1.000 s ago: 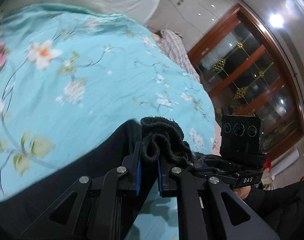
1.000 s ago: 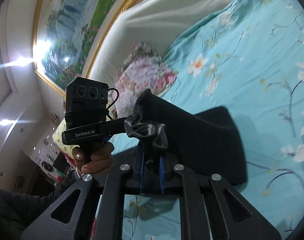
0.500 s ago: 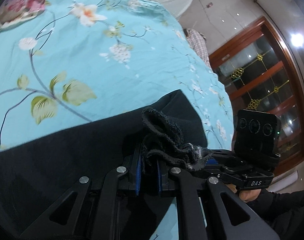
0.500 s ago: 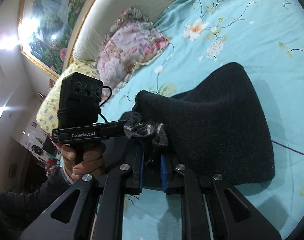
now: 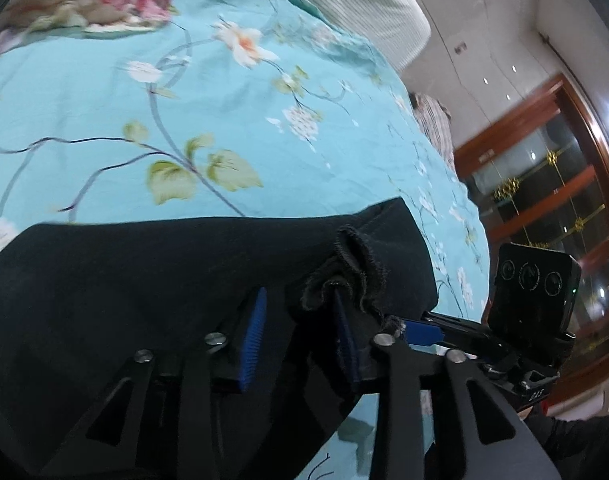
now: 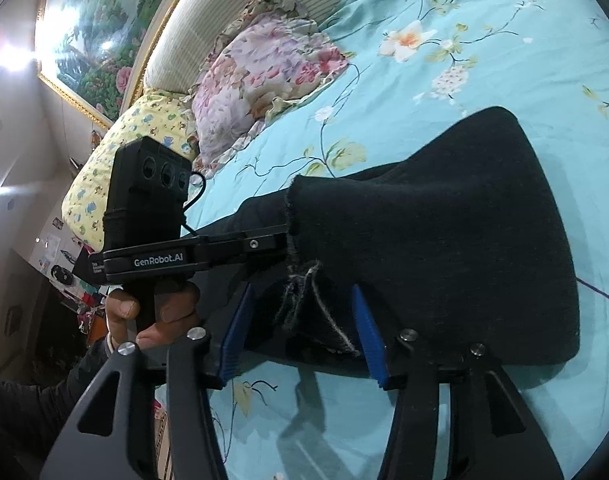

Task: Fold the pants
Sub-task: 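Lift the cuff end with both grippers and fold it over the pants, then open both grippers to release the fold, then grasp the end of the folded black pants with both grippers, then lift the held end with both grippers and fold it over the stack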

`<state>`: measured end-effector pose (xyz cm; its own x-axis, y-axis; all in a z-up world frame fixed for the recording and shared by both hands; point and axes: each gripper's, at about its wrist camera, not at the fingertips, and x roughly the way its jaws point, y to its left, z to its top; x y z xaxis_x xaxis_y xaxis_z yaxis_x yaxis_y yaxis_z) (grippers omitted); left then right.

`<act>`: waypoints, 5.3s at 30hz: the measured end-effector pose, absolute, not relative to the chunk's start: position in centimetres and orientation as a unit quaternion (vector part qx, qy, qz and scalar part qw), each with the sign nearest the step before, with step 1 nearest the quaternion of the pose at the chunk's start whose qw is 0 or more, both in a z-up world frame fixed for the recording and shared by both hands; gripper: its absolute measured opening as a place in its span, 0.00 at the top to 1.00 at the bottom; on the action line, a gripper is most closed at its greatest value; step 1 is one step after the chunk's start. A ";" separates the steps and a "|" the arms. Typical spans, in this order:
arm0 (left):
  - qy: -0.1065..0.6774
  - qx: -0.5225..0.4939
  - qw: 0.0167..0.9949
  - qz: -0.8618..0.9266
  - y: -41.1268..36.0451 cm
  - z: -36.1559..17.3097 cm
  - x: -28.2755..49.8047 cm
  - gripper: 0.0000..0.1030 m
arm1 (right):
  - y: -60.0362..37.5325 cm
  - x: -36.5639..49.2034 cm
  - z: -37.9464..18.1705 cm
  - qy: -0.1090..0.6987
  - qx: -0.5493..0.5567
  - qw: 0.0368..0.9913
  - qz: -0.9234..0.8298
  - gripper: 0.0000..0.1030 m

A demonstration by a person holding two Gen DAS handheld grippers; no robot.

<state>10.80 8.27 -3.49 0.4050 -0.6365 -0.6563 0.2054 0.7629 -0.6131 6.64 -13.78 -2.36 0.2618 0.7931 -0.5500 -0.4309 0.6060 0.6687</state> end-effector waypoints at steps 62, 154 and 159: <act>0.323 -0.501 0.786 0.161 31.0 -5.4 -14.0 0.28 | 12.2 7.3 3.5 0.447 -0.022 0.668 0.594 0.38; 0.362 -0.211 0.903 -0.098 1.9 7.6 1.9 0.73 | -12.7 15.6 5.1 0.368 0.159 0.733 0.549 0.80; 0.389 -0.193 0.895 -0.104 -0.5 6.2 3.1 0.73 | -15.3 16.1 4.1 0.363 0.198 0.733 0.540 1.00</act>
<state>3.05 -0.51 6.23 0.6750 -0.3365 -0.6566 0.0357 0.9037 -0.4266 16.06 -15.30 4.10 0.1521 0.9356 -0.3185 -0.6485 0.3377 0.6822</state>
